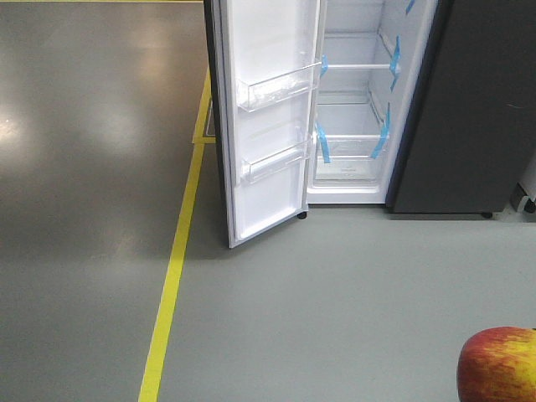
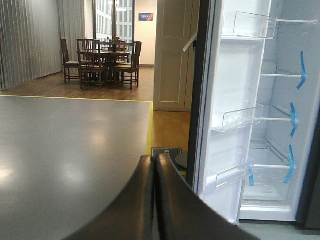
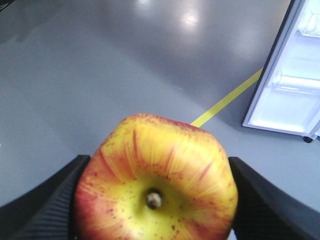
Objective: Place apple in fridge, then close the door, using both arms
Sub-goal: 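Drive the base toward the open fridge holding the apple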
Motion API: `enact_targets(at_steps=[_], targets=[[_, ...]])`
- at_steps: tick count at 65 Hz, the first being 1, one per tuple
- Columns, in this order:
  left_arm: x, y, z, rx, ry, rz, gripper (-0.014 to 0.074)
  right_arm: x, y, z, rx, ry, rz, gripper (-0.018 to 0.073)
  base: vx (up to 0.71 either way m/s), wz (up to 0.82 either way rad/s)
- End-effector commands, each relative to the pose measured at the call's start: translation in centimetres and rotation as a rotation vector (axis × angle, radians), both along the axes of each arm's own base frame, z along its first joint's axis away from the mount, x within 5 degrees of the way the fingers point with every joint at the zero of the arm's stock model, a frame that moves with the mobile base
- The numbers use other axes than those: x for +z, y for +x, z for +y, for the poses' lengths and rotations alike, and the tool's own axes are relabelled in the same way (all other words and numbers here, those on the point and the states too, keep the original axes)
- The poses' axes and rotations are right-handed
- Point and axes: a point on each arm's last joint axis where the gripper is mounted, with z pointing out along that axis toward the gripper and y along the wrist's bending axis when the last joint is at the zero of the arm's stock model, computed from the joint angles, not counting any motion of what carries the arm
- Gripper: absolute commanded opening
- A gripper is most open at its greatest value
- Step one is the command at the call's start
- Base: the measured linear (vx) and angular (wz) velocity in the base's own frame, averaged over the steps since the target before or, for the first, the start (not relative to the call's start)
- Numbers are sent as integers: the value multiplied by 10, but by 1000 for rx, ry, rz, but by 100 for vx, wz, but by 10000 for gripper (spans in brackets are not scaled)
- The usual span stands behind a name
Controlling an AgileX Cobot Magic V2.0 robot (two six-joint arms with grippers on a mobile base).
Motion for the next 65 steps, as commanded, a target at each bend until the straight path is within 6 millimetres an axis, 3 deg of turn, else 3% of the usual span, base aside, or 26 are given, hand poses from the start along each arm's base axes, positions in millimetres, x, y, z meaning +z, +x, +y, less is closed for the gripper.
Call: enact_targets(at_steps=[1,65], targets=[[-2,0,0,-3,-6,-61,-6,13,3,1,-18,54,-69,319,14,-3],[-2,0,0,-3,-6,-61,-6,13,3,1,-18,54,-69,319,11,0]])
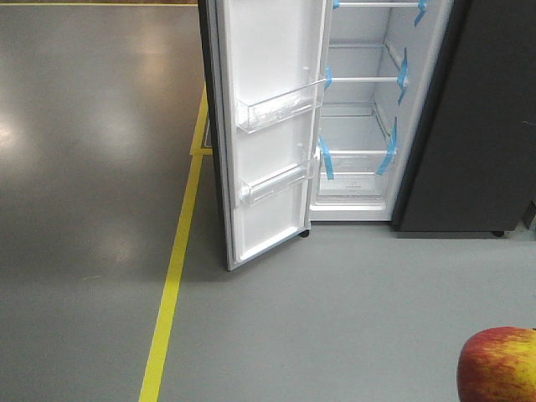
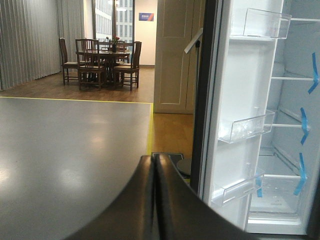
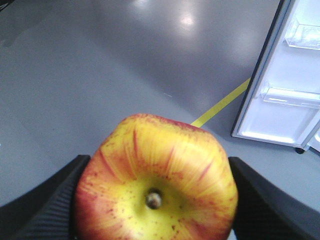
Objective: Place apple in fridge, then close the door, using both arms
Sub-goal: 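Drive the base toward the open fridge holding the apple, then drive closer to the fridge shelves with the apple held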
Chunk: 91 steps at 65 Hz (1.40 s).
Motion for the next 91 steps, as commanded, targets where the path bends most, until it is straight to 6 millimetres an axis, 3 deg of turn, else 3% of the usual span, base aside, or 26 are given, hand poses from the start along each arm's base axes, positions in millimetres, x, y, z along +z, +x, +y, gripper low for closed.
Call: enact_targets(at_steps=[1,91], targets=[[-2,0,0,-3,-6,-61,-6,13,3,1,-18,54,-69,319,8,0],[-2,0,0,-3,-6,-61,-6,13,3,1,-18,54,-69,319,7,-1]])
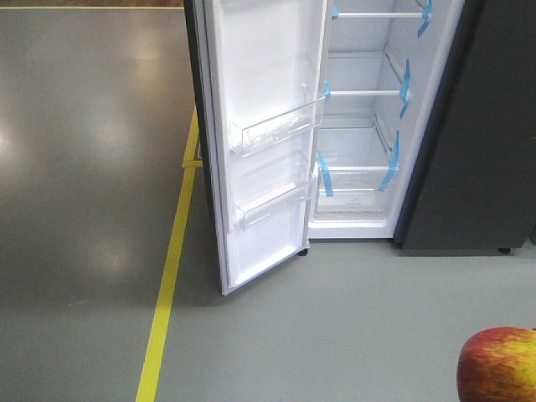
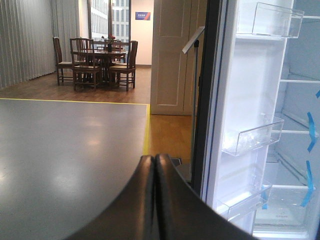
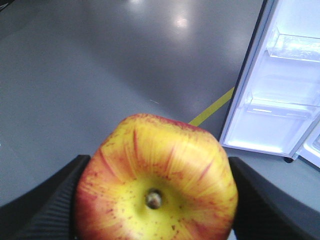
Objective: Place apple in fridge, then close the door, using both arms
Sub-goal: 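Drive closer to the fridge shelves with the apple held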
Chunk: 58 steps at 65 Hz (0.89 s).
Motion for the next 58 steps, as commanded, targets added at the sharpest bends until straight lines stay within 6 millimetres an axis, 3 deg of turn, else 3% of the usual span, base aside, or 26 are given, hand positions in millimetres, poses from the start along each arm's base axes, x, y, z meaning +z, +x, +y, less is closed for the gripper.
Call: enact_targets(at_steps=[1,58], targets=[[-2,0,0,-3,-6,-61,-6,13,3,1,-18,54,-69,319,7,0],[-2,0,0,-3,-6,-61,-6,13,3,1,-18,54,-69,319,7,0]])
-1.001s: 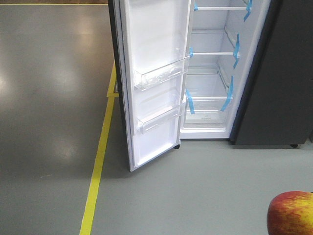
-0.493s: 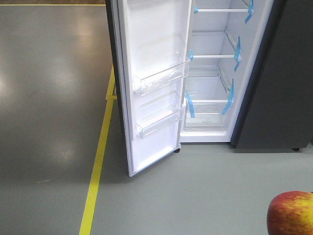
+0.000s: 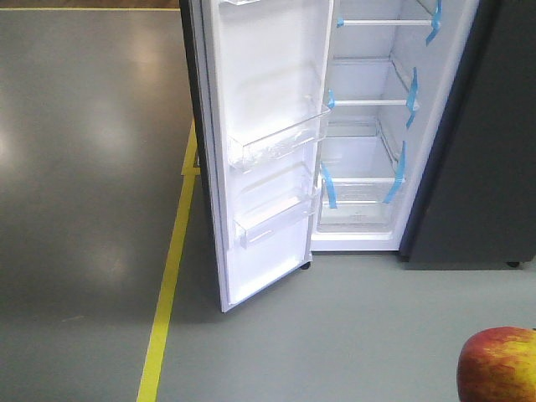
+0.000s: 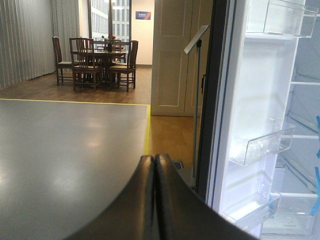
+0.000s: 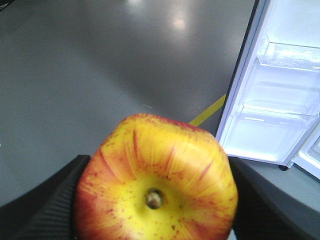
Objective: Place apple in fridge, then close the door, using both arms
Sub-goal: 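Drive closer to the fridge shelves with the apple held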
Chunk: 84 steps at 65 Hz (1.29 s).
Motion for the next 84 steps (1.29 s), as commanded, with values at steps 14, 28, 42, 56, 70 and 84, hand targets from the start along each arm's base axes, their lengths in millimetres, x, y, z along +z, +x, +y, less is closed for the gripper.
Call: enact_targets(at_steps=[14,28,42,56,70,84], targets=[[-2,0,0,-3,-6,-61,-6,13,3,1,-18,54,-69,319,8,2],[-2,0,0,-3,-6,-61,-6,13,3,1,-18,54,-69,319,8,2],[-2,0,0,-3,-6,-61,-6,13,3,1,-18,54,-69,319,9,1],[-2,0,0,-3,-6,-61,-6,13,3,1,-18,54,-69,319,9,0],[-2,0,0,-3,-6,-61,-6,13,3,1,-18,54,-69,319,7,0],[-2,0,0,-3,-6,-61,-6,13,3,1,-18,54,-69,319,6,0]])
